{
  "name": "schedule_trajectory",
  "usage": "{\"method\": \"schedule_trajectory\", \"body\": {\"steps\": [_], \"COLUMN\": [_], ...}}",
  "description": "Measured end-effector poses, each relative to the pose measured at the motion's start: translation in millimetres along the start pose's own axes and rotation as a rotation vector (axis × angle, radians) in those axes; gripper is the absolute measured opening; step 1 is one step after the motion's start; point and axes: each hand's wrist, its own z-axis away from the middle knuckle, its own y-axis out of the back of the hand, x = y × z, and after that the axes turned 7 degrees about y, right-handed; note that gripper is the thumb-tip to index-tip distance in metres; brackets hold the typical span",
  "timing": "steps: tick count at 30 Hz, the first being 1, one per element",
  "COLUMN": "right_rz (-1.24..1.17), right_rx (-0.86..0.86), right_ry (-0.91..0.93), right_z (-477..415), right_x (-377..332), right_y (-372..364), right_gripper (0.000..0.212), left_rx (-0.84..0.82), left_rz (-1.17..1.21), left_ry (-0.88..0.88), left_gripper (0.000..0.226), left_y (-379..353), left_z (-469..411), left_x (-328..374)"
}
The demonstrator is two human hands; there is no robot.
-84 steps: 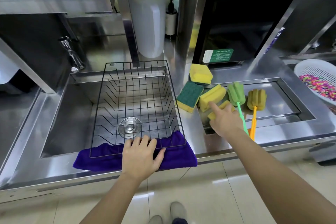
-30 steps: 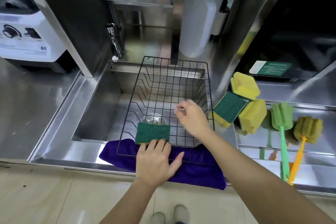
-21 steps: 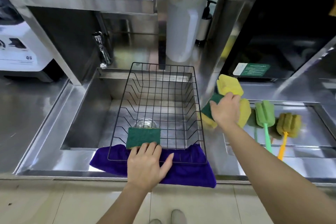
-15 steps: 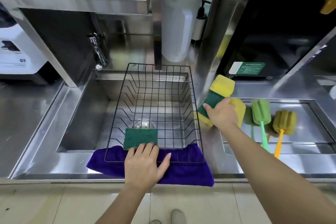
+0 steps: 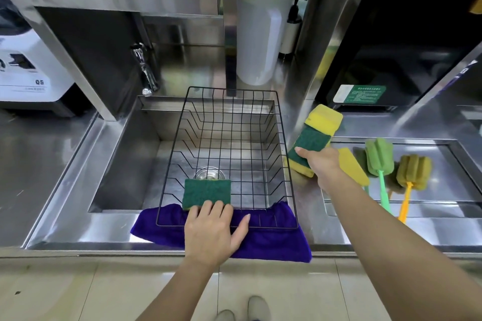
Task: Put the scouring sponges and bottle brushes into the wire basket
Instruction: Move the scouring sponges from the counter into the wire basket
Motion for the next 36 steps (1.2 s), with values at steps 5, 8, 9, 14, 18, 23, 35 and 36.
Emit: {"method": "schedule_trajectory", "body": {"steps": [5, 8, 9, 14, 18, 23, 35, 36], "right_rz": [0.162, 0.241, 0.22, -0.178, -0.031, 0.341, 0.895, 0.908], "right_rx": [0.11, 0.137, 0.128, -0.133, -0.514, -0.855, -1.025, -1.021], "right_ry": [0.181, 0.314, 0.339, 0.363, 0.414, 0.43, 0.487, 0.49], "right_z": [7, 14, 17, 35, 47, 57, 56, 55], "right_x": [-12, -29, -35, -60, -58, -48, -29, -28], "right_y": [8, 16, 18, 22, 14, -8, -42, -43], "right_gripper": [0.046, 0.049, 0.051, 0.042, 0.032, 0.025, 0.015, 0.012], "left_rx": [-0.009, -0.018, -0.022, -0.022, -0.03, -0.04, -0.055, -0.054], "left_rz": [0.003, 0.003, 0.001, 0.006, 0.009, 0.006, 0.006, 0.006], "left_ry": [0.002, 0.0, 0.002, 0.014, 0.019, 0.017, 0.019, 0.019], "left_gripper": [0.047, 0.047, 0.047, 0.047, 0.047, 0.047, 0.047, 0.047], "left_y": [0, 0, 0, 0, 0, 0, 4, 4], "left_z": [-1, -1, -1, 0, -1, -1, -3, -3], "left_x": [1, 0, 0, 0, 1, 0, 1, 1]}}
